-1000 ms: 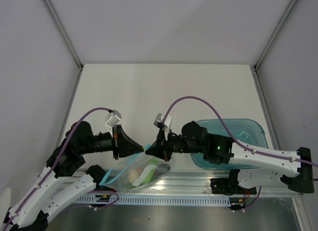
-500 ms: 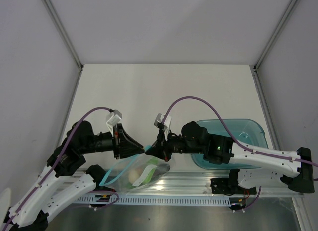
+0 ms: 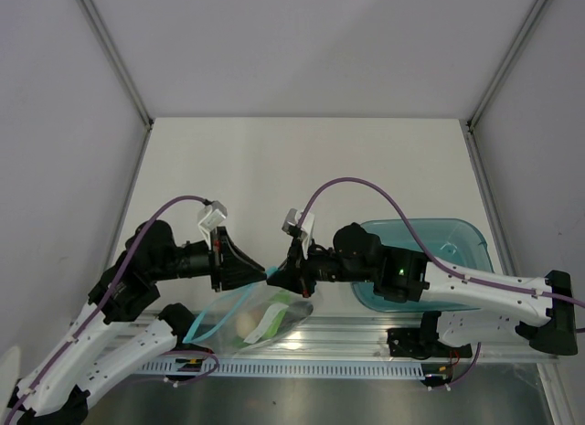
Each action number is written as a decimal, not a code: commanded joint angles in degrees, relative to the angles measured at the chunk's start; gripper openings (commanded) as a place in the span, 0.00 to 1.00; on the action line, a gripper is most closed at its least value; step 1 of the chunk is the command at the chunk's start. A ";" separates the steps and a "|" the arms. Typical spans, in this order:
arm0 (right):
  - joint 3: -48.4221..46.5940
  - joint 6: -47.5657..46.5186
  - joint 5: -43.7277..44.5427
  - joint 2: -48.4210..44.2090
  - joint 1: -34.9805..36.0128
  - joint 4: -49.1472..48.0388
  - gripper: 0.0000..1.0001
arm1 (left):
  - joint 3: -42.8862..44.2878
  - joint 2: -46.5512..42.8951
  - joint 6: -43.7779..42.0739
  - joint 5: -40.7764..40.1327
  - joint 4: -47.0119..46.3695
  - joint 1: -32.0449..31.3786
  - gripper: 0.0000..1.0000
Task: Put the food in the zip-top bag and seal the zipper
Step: Zip the zipper food storage bag at the center of the board.
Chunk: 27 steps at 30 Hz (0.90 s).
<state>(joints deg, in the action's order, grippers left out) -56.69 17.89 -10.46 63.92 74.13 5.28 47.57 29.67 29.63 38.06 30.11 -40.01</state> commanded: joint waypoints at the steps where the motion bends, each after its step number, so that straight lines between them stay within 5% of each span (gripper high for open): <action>1: -1.59 -0.58 -0.53 -0.02 -0.30 -2.73 0.00 | -0.28 0.65 0.70 0.43 -1.37 -0.24 0.26; 10: -0.97 -0.05 -0.88 -0.38 -1.09 -2.73 0.00 | -0.81 0.83 -0.01 0.61 -0.40 -0.16 0.01; 16: -1.58 -0.84 -3.77 -0.55 -2.67 -1.24 0.01 | -0.90 0.65 -0.27 0.61 -0.05 -0.16 0.01; 21: -3.52 -2.24 -8.35 -0.02 -3.99 0.87 0.16 | -0.64 0.74 -0.54 0.43 0.21 -0.16 0.01; 27: -4.92 -3.12 -9.58 -0.29 -5.04 1.75 0.17 | -0.81 0.83 -0.45 0.52 -0.05 -0.16 0.01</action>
<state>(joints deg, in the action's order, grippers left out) -58.63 16.34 -17.89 63.92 69.60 7.03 46.89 30.13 29.91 38.13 30.59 -40.01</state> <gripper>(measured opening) 0.166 0.054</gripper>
